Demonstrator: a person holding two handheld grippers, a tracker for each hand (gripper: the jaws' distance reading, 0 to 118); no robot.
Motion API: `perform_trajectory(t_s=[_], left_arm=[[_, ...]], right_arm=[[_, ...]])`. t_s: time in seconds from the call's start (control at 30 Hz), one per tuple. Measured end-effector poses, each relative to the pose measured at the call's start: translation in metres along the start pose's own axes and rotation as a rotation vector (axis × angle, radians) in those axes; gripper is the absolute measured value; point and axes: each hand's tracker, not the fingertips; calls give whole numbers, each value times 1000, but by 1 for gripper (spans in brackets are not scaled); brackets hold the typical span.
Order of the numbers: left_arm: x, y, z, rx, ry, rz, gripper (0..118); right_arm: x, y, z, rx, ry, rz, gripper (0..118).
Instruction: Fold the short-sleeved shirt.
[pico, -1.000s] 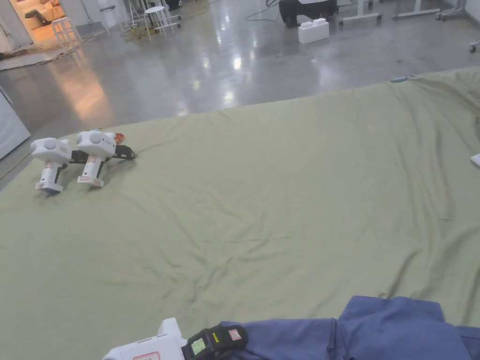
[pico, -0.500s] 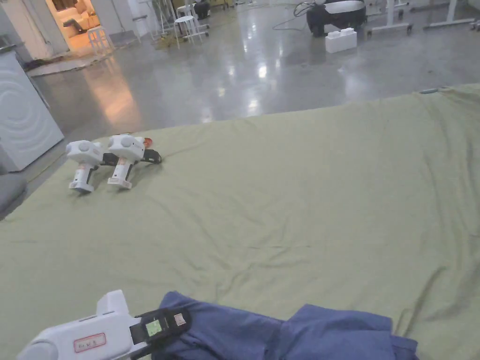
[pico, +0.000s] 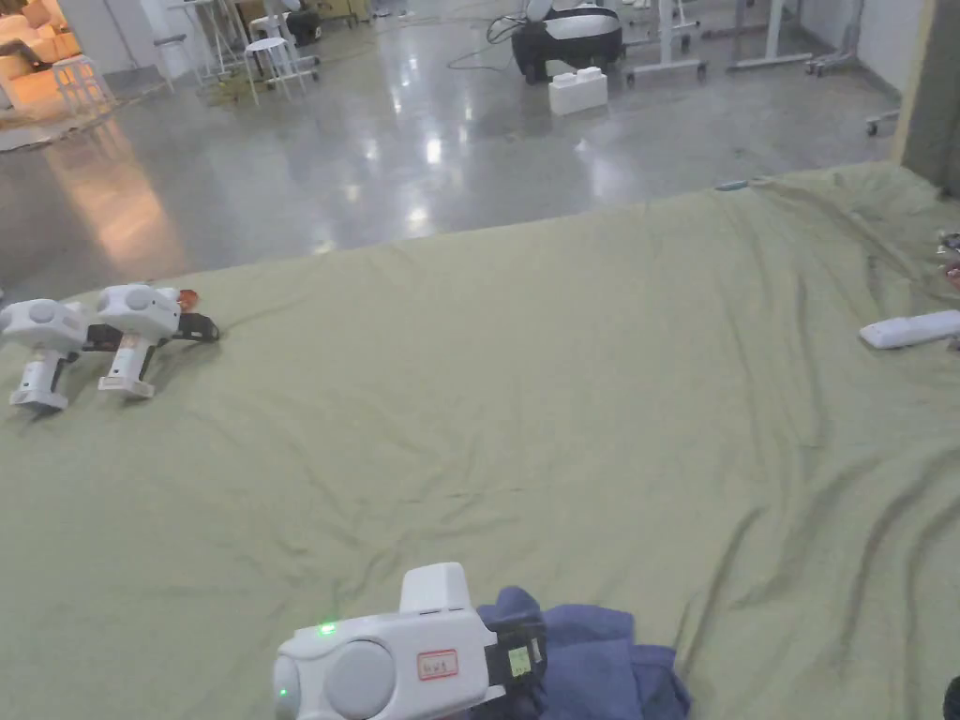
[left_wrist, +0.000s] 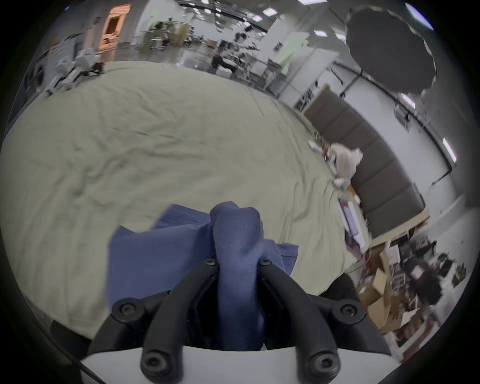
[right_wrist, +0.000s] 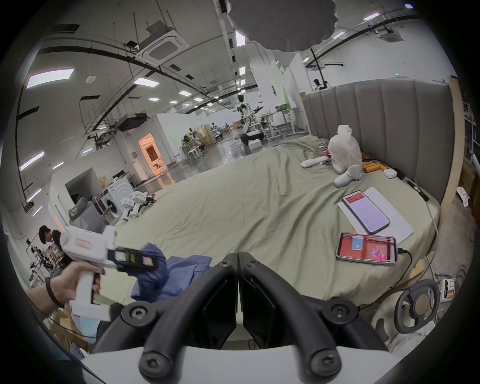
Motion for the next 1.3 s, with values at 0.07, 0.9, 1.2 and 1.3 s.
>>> perform_trajectory(t_s=[0.07, 0.9, 1.2, 1.3], left_arm=[[14, -5, -21, -31, -8, -5, 16], [-4, -48, -73, -47, -209, 155, 3], [-13, -32, 30, 156, -249, 67, 52], [-34, -32, 65, 217, -228, 64, 81]], right_arm=[[4, -2, 6, 9, -18, -14, 0], [24, -34, 0, -95, -21, -33, 0], [-41, -34, -93, -253, 190, 108, 0], [-63, -36, -143, -343, 231, 92, 0]])
